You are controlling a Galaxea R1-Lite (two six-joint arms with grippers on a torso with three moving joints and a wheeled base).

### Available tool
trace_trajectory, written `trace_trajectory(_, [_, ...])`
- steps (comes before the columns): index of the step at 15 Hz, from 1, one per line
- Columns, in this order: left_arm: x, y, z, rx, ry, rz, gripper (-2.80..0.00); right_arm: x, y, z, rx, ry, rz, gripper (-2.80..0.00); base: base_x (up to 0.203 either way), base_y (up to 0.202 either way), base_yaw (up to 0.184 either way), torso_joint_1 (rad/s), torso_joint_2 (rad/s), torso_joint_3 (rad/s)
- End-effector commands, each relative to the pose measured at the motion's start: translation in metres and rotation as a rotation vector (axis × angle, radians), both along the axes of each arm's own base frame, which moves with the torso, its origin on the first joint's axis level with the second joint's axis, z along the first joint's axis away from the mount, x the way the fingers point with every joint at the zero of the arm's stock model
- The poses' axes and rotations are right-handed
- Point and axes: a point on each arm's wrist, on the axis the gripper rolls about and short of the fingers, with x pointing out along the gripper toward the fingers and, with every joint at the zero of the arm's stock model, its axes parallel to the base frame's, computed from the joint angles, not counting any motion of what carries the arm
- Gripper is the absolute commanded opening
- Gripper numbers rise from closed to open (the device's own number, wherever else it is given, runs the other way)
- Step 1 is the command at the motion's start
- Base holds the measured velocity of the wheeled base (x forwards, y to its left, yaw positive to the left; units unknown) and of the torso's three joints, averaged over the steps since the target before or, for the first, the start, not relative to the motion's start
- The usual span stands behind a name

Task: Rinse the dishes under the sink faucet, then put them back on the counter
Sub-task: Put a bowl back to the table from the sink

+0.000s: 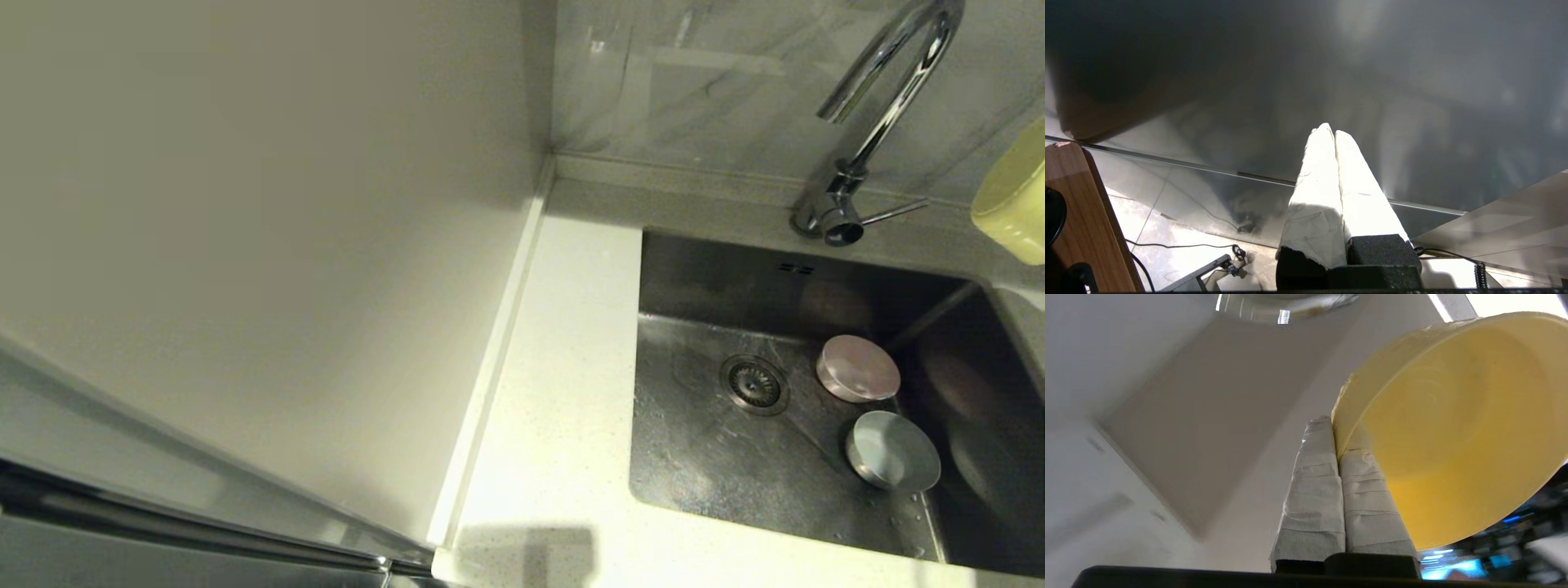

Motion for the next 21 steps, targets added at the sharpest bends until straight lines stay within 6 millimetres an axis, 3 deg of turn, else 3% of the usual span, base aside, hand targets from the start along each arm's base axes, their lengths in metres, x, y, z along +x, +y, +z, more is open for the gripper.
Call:
trace_trajectory(1, [0.000, 0.000, -0.001, 0.000, 0.003, 0.000, -2.80, -0.014, 0.009, 0.025, -0.128, -0.161, 0.003, -2.80, 0.000, 0.000, 0.000, 0.000, 0.00, 0.000])
trace_trajectory(5, [0.000, 0.000, -0.001, 0.000, 0.003, 0.000, -2.80, -0.039, 0.015, 0.050, -0.519, -0.618, -0.040, -2.80, 0.000, 0.000, 0.000, 0.000, 0.00, 0.000])
trace_trajectory(7, [0.000, 0.000, -0.001, 0.000, 0.003, 0.000, -2.80, -0.050, 0.016, 0.049, -0.620, -0.713, -0.068, -2.80, 0.000, 0.000, 0.000, 0.000, 0.00, 0.000])
trace_trajectory(10, [0.000, 0.000, -0.001, 0.000, 0.003, 0.000, -2.80, -0.043, 0.006, 0.044, -0.419, -0.476, -0.080, -2.80, 0.000, 0.000, 0.000, 0.000, 0.00, 0.000])
trace_trajectory(12, [0.000, 0.000, -0.001, 0.000, 0.003, 0.000, -2.80, -0.035, -0.001, 0.017, -0.077, -0.084, -0.082, -2.80, 0.000, 0.000, 0.000, 0.000, 0.00, 0.000])
trace_trajectory(15, [0.000, 0.000, -0.001, 0.000, 0.003, 0.000, -2.80, -0.044, 0.017, -0.003, 0.202, 0.245, -0.049, -2.80, 0.000, 0.000, 0.000, 0.000, 0.00, 0.000])
trace_trajectory(17, [0.000, 0.000, -0.001, 0.000, 0.003, 0.000, -2.80, -0.044, 0.022, 0.001, 0.175, 0.218, -0.033, -2.80, 0.000, 0.000, 0.000, 0.000, 0.00, 0.000])
trace_trajectory(19, [0.000, 0.000, -0.001, 0.000, 0.002, 0.000, -2.80, -0.037, 0.021, 0.021, -0.003, 0.005, -0.018, -2.80, 0.000, 0.000, 0.000, 0.000, 0.00, 0.000])
trace_trajectory(21, [0.000, 0.000, -0.001, 0.000, 0.003, 0.000, -2.80, -0.033, 0.023, 0.021, -0.030, -0.027, 0.001, -2.80, 0.000, 0.000, 0.000, 0.000, 0.00, 0.000])
